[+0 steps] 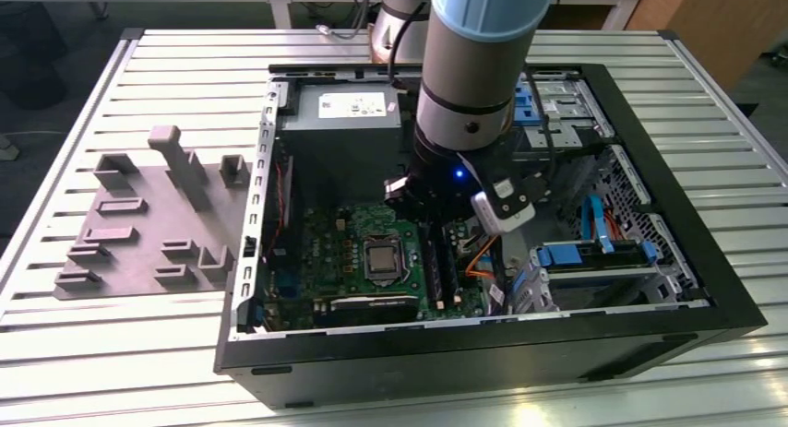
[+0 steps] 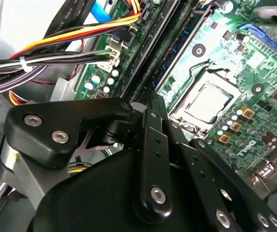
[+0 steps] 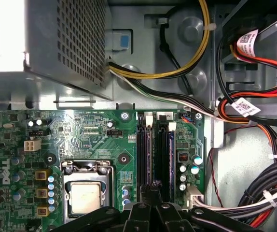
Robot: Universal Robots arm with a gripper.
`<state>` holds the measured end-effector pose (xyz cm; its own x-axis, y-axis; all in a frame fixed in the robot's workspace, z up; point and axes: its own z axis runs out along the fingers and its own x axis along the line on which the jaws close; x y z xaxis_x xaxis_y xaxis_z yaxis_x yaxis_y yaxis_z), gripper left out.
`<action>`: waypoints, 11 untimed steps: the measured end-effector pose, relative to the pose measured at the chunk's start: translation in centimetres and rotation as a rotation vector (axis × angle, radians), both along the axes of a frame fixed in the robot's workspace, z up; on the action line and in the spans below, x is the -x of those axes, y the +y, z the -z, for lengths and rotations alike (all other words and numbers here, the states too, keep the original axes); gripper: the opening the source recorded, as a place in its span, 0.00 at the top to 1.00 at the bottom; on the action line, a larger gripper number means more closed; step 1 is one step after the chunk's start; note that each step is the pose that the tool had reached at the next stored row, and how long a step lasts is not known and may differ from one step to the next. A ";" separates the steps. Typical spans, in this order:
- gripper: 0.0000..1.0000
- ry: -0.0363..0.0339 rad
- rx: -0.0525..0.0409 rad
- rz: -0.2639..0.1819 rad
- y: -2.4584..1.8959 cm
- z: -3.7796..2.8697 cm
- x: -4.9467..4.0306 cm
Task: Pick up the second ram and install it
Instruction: 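Press down the second ram until it locks into place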
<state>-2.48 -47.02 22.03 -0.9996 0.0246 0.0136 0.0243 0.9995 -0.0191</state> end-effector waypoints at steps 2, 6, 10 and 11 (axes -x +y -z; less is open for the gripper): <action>0.89 0.0001 0.0002 0.000 0.00 0.15 0.00; 0.89 0.0011 0.0012 0.000 -0.01 0.59 0.01; 0.89 0.0033 0.0045 0.000 0.04 0.60 -0.01; 0.89 0.0028 0.0031 0.000 0.04 0.53 -0.01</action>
<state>-2.46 -46.97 21.50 -0.9996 0.0247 0.0163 0.0243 0.9995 -0.0223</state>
